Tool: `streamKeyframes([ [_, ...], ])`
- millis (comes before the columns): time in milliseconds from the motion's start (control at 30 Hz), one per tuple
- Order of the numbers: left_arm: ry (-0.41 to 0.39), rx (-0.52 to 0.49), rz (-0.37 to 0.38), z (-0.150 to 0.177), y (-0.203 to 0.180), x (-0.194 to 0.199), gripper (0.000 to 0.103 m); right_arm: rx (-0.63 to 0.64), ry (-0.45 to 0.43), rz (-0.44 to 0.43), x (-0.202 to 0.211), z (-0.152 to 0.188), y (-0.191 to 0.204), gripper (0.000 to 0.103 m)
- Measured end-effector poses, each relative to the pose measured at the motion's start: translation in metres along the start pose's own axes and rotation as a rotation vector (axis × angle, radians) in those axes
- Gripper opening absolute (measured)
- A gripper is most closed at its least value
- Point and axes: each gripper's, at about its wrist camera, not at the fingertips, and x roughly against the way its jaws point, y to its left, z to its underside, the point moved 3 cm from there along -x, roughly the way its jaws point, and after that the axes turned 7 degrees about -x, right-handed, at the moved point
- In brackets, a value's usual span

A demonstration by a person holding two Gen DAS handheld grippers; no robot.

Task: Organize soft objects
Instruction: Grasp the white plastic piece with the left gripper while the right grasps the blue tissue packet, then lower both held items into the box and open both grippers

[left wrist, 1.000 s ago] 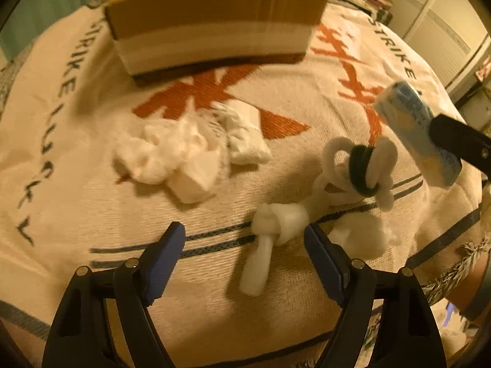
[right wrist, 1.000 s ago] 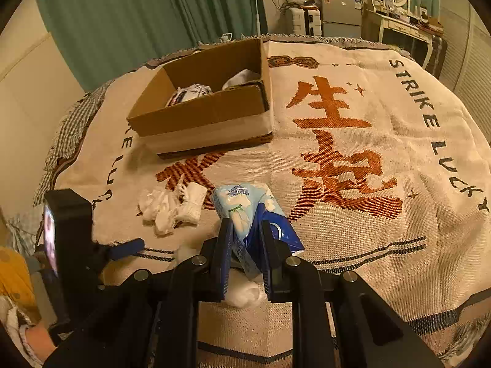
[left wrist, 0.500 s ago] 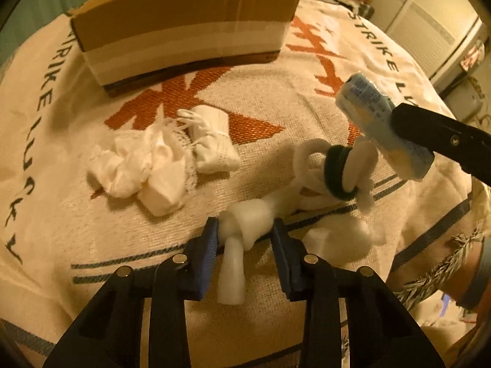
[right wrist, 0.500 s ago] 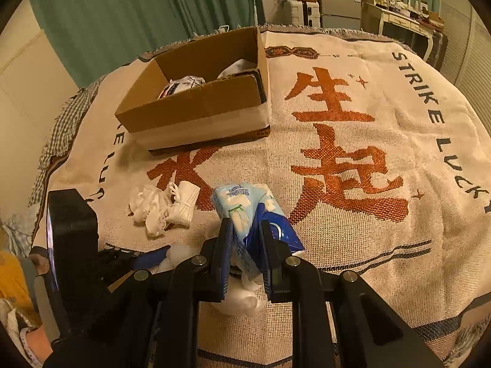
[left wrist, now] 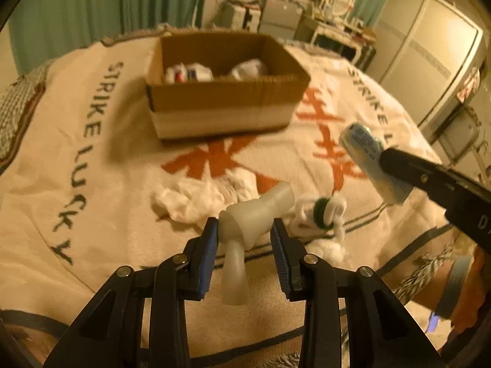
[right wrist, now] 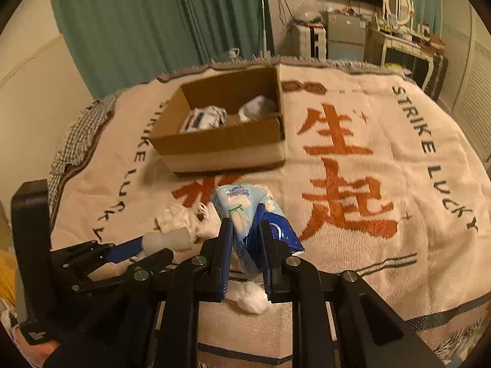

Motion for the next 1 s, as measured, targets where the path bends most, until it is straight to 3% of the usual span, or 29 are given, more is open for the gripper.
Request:
streamKeyframes([
  [267, -0.093, 0.021, -0.056, -0.032, 0.022, 0.025, 0.034, 0.025, -0.063, -0.042, 0.014, -0.024, 0.022, 0.016],
  [467, -0.141, 0.065, -0.074, -0.076, 0.046, 0.016, 0.034, 0.062, -0.103, -0.070, 0.004, -0.063, 0.036, 0.016],
  [767, -0.173, 0.052, -0.095, -0.147, 0.068, -0.029, 0.034, 0.046, -0.106, -0.110, -0.060, -0.136, 0.039, 0.016],
  [1000, -0.130, 0.035, -0.097, -0.171, 0.078, -0.080, 0.034, 0.008, -0.059, -0.114, -0.121, -0.158, 0.022, 0.017],
])
